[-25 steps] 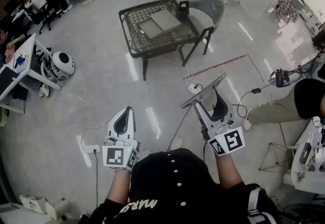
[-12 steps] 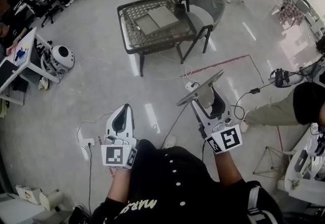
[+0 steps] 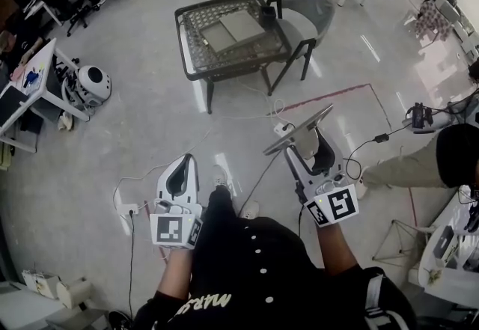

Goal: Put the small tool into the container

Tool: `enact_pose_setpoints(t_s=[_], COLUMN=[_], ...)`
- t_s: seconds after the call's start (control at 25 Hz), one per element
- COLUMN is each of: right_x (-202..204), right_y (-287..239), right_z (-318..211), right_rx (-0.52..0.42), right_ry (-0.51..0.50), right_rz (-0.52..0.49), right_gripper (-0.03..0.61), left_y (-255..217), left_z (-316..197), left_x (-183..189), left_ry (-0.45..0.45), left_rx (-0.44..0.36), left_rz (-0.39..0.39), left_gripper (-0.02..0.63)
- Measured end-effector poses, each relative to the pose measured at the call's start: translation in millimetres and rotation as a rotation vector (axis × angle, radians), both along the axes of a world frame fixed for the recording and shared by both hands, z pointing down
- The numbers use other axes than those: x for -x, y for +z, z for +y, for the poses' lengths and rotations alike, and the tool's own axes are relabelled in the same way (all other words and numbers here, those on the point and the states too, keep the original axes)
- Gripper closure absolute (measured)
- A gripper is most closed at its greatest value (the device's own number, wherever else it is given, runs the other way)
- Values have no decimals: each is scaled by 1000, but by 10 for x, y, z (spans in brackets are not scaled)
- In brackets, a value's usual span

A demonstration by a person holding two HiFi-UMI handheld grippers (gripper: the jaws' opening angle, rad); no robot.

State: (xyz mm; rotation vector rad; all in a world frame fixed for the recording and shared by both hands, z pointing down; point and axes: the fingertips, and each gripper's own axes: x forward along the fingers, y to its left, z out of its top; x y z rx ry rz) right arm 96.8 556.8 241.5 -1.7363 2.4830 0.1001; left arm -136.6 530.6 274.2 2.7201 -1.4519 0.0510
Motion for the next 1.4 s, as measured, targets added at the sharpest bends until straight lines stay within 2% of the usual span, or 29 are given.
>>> enact_pose_setpoints(t_s=[0.44, 1.4], right_x=[57, 297], right_y=[-53, -56], right_z=[-343, -1682], right_rx=[-7, 4], right_ry=[19, 10], right_rz=[2, 10], right_gripper=[278, 278], left_y=[-38, 5], left_z=[-474, -1778], left_x=[-21, 199], left_ry=[42, 40], left_rx=[-11, -7], left_rz=[9, 36], left_gripper=[588, 588])
